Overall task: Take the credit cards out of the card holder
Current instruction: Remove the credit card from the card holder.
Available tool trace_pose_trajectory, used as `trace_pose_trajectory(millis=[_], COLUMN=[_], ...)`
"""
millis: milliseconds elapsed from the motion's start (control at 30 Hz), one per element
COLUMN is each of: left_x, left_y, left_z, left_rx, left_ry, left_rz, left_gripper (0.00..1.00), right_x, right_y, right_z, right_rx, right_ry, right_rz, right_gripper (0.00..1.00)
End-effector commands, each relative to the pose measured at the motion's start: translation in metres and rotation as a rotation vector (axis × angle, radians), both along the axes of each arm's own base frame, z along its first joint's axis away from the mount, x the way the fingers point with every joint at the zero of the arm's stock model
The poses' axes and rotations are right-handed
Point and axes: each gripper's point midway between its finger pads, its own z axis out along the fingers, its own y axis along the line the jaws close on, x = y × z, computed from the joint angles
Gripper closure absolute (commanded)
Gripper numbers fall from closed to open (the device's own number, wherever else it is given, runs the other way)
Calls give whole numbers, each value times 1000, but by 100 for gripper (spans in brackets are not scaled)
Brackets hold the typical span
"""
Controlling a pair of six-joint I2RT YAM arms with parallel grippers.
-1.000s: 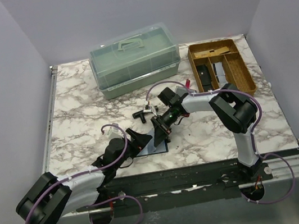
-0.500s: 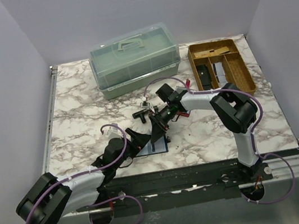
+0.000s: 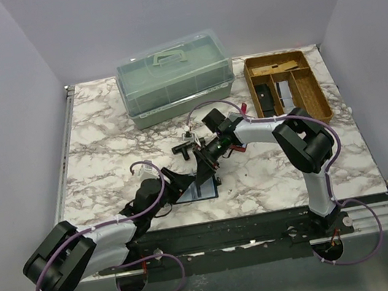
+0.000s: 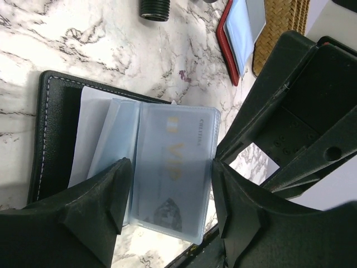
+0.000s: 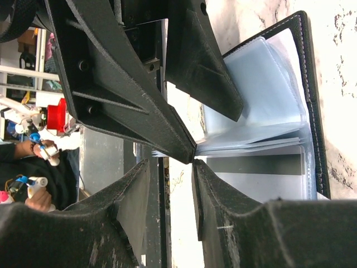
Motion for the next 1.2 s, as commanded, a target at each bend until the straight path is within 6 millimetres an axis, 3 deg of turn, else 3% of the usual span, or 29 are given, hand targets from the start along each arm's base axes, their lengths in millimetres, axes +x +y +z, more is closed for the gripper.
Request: trace_pose_trajectory(millis=[0,200,400,633,933,1033,1067,1100,1167], left_x=[-3,-3,-1,3,3,4,4,4,5], left_y=[7,9,6,1,3,3,3,3,3], left_z=[-10,-8,-7,-4,-6,-5,-5,-5,-3], left_rx=[16,4,2,-7,-8,-10,-11,-12,-16], left_ry=[24,20,21,20,29,29,28,27,22], left_rz=[14,18,14,4,12,12,14,14,12], left_gripper=[36,37,38,39,39,39,40,40,41], right_x=[4,18,21,10,5,9,11,13,14], right_y=[4,-2,0,12,7,3,2,1,0], right_z=[-3,-8,1,-2,-15,-15,-14,-13,-11], right_rx=[-11,-60,-55,-102,-182,-203,-209,-210,-207], right_ry=[-22,-63,-151,-313,-517,-568,-585,-600,-621], right_rz=[-9,-61,-69,-36,8,4,0,-4,-8], right_gripper=[58,55,47,46,39,30,9,1,0])
